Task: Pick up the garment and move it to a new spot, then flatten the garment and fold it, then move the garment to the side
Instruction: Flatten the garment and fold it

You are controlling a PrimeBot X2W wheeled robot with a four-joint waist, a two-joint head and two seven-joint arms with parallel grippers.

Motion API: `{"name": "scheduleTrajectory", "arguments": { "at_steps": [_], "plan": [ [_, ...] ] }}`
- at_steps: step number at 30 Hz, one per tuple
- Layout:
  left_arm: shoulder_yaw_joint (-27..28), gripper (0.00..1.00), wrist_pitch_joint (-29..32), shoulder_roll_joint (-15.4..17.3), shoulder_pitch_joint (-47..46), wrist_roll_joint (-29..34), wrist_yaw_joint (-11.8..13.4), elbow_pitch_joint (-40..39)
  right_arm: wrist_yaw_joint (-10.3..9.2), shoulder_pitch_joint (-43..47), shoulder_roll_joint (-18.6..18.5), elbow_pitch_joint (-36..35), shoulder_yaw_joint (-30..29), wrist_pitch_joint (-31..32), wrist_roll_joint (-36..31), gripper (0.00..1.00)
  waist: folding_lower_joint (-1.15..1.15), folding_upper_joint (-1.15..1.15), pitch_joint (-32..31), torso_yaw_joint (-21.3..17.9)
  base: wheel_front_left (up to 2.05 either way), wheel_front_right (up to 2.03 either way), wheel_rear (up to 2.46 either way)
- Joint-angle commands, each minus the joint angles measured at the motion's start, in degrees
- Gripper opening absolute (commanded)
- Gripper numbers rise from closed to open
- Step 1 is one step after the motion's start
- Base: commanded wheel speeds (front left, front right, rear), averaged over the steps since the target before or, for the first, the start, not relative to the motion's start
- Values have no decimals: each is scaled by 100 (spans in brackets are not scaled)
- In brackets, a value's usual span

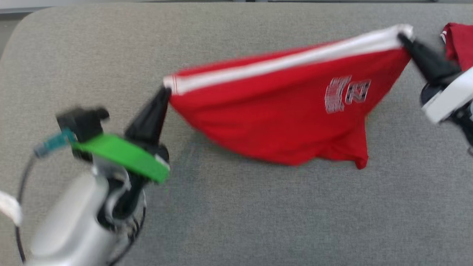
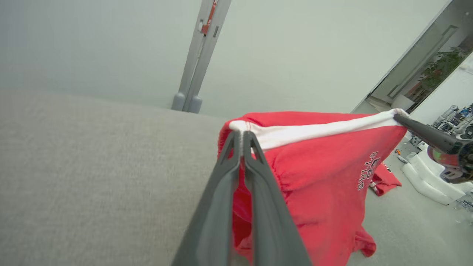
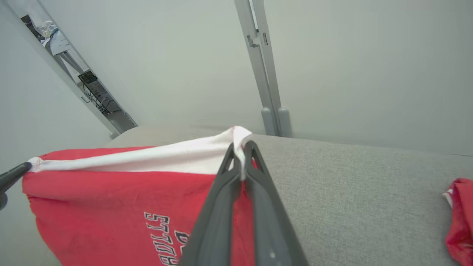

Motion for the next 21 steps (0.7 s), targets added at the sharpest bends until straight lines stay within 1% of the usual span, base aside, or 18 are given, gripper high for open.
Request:
{"name": "scheduleTrajectory", "arguments": {
  "at_steps": [1, 5, 8, 10, 13, 16, 18, 21],
  "plan": [
    [77, 0, 170, 61, -473, -47, -63, -95, -2, -296, -81, 1, -100, -45, 36, 0, 0, 0, 237, -166, 0, 0, 0],
    [134, 0, 735, 108, -1972, 63, -225, -76, -2, -1213, -253, 63, -333, -30, -68, 0, 0, 0, 659, -402, 0, 0, 0],
    [169, 0, 971, -57, -3227, 180, -321, 287, -3, -2056, -313, 211, -490, -104, -275, 0, 0, 0, 1021, -640, 0, 0, 0],
    [132, 0, 972, -215, -4000, 315, -398, 596, -4, -2592, -365, 345, -564, -217, -493, 0, 0, 0, 1230, -766, 0, 0, 0],
    [63, 0, 669, -432, -4973, 611, -499, 1125, -4, -3283, -362, 560, -629, -463, -773, 0, 0, 0, 1445, -922, 0, 0, 0],
    [-80, 0, 130, -674, -5742, 851, -559, 1620, -4, -3864, -429, 756, -661, -763, -1032, 0, 0, 0, 1555, -1016, 0, 0, 0],
    [-219, 0, -201, -788, -5998, 920, -594, 1885, -4, -4065, -447, 851, -578, -855, -1099, 0, 0, 0, 1566, -1032, 0, 0, 0],
    [-545, 0, -586, -816, -6027, 801, -601, 2073, -3, -4114, -481, 842, -354, -890, -1064, 0, 0, 0, 1533, -1033, 0, 0, 0]
  ]
}}
